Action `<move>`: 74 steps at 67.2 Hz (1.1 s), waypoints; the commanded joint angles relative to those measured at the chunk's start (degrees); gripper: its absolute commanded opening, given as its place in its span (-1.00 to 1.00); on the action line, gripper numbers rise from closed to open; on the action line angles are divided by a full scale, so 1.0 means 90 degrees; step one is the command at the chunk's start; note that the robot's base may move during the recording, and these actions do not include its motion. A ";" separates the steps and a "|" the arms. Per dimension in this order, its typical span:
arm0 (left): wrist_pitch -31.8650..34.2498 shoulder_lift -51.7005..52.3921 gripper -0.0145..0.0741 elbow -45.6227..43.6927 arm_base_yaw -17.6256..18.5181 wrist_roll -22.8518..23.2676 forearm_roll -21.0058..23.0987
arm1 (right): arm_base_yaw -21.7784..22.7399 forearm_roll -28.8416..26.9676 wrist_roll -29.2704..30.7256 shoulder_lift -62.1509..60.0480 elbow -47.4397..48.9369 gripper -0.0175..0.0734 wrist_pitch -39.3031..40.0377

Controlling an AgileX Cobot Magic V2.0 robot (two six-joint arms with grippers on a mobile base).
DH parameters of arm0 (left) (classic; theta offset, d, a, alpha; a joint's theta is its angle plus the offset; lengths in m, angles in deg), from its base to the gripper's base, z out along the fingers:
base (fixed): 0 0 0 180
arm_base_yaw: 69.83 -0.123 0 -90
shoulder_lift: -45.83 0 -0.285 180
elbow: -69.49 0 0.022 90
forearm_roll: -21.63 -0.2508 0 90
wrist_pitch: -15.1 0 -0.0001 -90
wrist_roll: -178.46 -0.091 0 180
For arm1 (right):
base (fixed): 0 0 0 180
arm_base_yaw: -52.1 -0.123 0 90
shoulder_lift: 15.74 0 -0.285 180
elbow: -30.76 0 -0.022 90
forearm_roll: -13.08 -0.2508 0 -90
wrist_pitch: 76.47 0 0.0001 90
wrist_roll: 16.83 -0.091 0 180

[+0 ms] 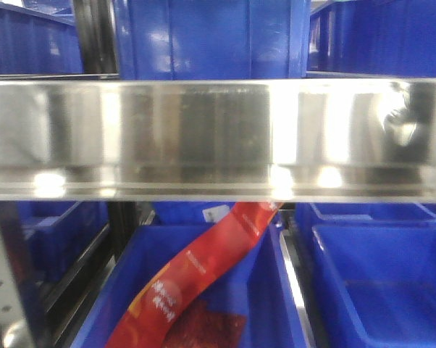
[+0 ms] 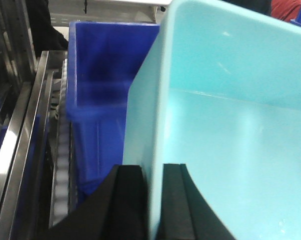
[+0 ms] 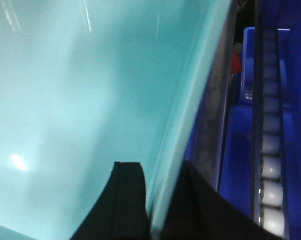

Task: Fetch blue bin and place on conveyor start
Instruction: 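Hold the teal bin with both grippers while backing away from the shelf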

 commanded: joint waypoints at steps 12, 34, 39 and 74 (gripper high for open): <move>0.0521 0.0060 -0.92 -0.0086 -0.0035 0.0064 0.0012 | 0.0044 0.0150 0.0155 -0.0050 0.0060 -0.95 0.0039; 0.0521 0.0060 -0.92 -0.0086 -0.0035 0.0064 0.0012 | 0.0044 0.0150 0.0155 -0.0050 0.0060 -0.95 0.0039; 0.0521 0.0060 -0.92 -0.0086 -0.0035 0.0064 0.0012 | 0.0044 0.0150 0.0155 -0.0050 0.0060 -0.95 0.0039; 0.0521 0.0060 -0.92 -0.0086 -0.0035 0.0064 0.0012 | 0.0044 0.0150 0.0155 -0.0050 0.0060 -0.95 0.0039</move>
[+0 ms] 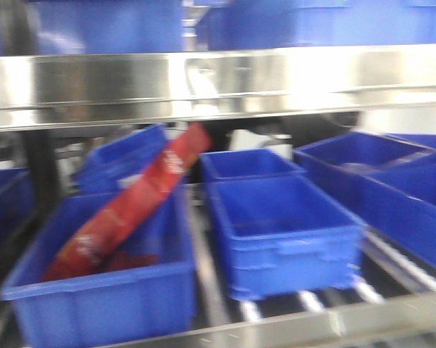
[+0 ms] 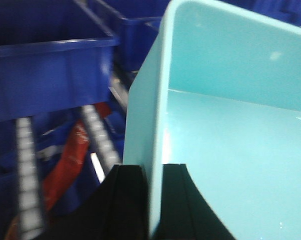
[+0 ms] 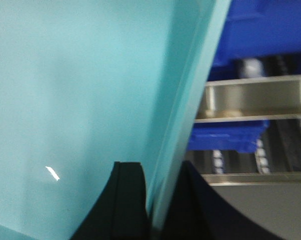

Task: Fetch blue bin and place on conveyor start
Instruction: 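Hold the teal bin with both grippers while backing away from the shelf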

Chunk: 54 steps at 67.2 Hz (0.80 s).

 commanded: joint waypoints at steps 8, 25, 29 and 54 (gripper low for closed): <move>0.0511 0.0060 -0.92 -0.0086 -0.0035 0.0064 0.0037 | 0.0044 0.0176 0.0155 -0.0050 0.0060 -0.95 0.0035; 0.0511 0.0060 -0.92 -0.0086 -0.0035 0.0064 0.0037 | 0.0044 0.0176 0.0155 -0.0050 0.0060 -0.95 0.0035; 0.0511 0.0060 -0.92 -0.0086 -0.0035 0.0064 0.0037 | 0.0044 0.0176 0.0155 -0.0050 0.0060 -0.95 0.0035; 0.0511 0.0060 -0.92 -0.0086 -0.0035 0.0064 0.0037 | 0.0044 0.0176 0.0155 -0.0050 0.0060 -0.95 0.0035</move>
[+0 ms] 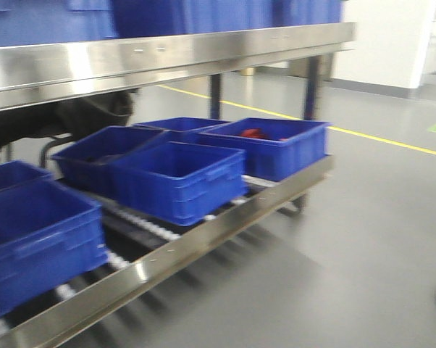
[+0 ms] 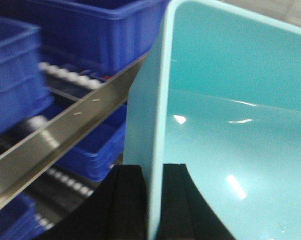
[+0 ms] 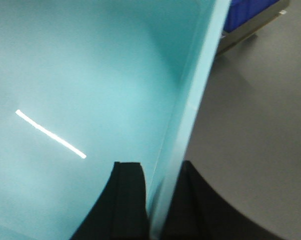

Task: Fetch blue bin and place on conveyor start
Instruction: 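Hold the teal bin with both grippers while backing away from the shelf, then carry the teal bin in both grippers while driving to the conveyor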

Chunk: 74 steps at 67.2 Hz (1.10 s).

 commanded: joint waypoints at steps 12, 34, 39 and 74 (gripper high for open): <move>0.0511 0.0060 -0.92 -0.0086 -0.0035 0.0064 0.0037 | 0.0044 0.0176 0.0155 -0.0050 0.0060 -0.95 0.0035; 0.0511 0.0060 -0.92 -0.0086 -0.0035 0.0064 0.0037 | 0.0044 0.0176 0.0155 -0.0050 0.0060 -0.95 0.0035; 0.0511 0.0060 -0.92 -0.0086 -0.0035 0.0064 0.0037 | 0.0044 0.0176 0.0155 -0.0050 0.0060 -0.95 0.0035; 0.0511 0.0060 -0.92 -0.0086 -0.0035 0.0064 0.0037 | 0.0044 0.0176 0.0155 -0.0050 0.0060 -0.95 0.0035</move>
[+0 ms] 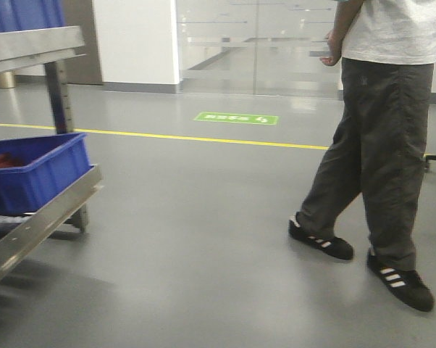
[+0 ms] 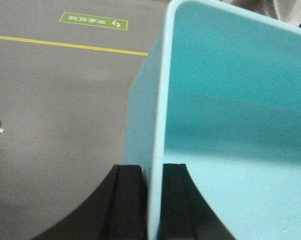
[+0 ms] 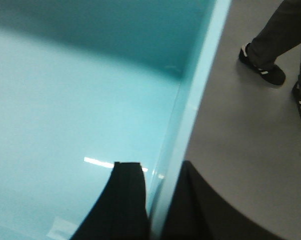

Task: Fetch blue bin and place on conveyor start
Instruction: 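Carry the teal bin in both grippers while driving to the conveyor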

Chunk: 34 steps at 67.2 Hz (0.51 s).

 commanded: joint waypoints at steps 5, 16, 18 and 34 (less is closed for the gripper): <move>0.0511 0.0060 -0.92 -0.0086 -0.0035 0.0064 0.0037 | 0.0044 0.0176 0.0155 -0.0050 0.0060 -0.95 0.0035; 0.0511 0.0060 -0.92 -0.0086 -0.0035 0.0064 0.0037 | 0.0044 0.0176 0.0155 -0.0050 0.0060 -0.95 0.0035; 0.0510 0.0060 -0.92 -0.0086 -0.0035 0.0064 0.0002 | 0.0044 0.0176 0.0155 -0.0050 0.0060 -0.95 0.0035; 0.0510 0.0060 -0.92 -0.0086 -0.0035 0.0064 -0.0013 | 0.0044 0.0176 0.0155 -0.0050 0.0060 -0.95 0.0035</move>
